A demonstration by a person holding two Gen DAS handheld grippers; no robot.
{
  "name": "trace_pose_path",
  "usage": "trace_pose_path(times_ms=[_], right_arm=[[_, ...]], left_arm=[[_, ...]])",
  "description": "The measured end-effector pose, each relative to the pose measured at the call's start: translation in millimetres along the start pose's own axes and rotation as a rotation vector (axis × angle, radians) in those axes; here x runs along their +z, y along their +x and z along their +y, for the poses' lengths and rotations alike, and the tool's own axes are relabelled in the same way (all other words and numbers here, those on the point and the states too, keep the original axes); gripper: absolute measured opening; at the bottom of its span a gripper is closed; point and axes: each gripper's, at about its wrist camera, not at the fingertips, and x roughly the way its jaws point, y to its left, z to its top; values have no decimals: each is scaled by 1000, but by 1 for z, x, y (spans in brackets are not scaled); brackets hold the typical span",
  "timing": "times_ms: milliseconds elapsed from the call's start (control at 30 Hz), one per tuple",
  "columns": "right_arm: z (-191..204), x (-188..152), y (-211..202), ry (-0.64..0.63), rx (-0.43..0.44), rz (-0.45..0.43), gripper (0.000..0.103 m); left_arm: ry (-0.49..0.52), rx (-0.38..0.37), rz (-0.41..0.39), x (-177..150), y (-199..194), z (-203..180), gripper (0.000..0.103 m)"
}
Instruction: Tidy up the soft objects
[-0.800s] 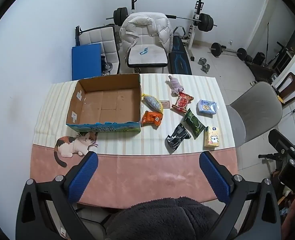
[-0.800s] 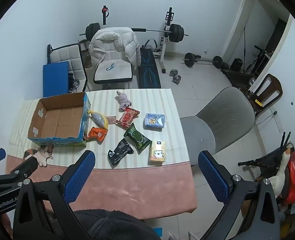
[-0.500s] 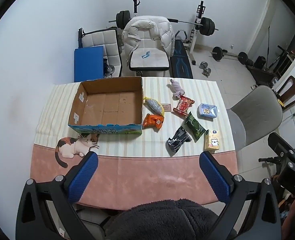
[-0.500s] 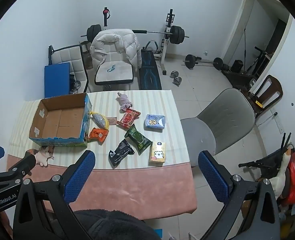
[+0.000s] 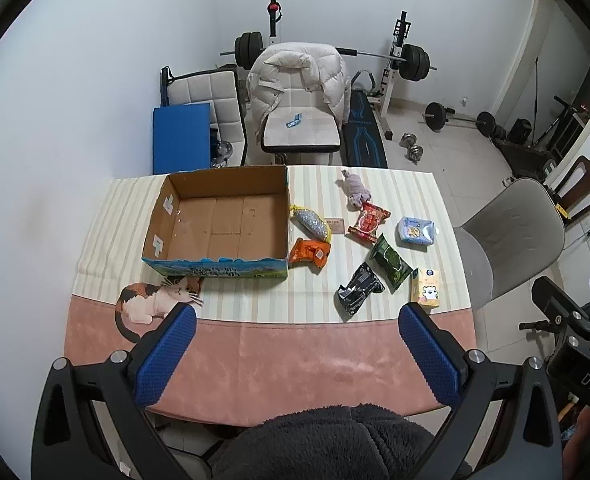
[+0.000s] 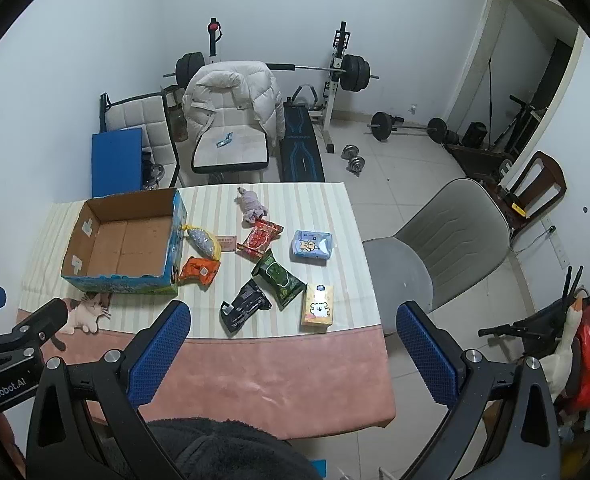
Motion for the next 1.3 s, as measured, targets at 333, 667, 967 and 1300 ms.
trace_pose_path(times_ms=[333,667,967,1300], right_arm=[[-3,1,0,10,-2,-7,103],[-1,1,7,14,-3,-7,103],[2,2,9,14,0,-10,103],[5,6,8,7,4,-17,103]], left_arm=[[8,-7,-26,4,-3,-1,103],[6,-6,-31,2,-4,-2,103],[6,-4,-30,7,-2,-4,103],[5,0,-37,13,-2,-1,103]])
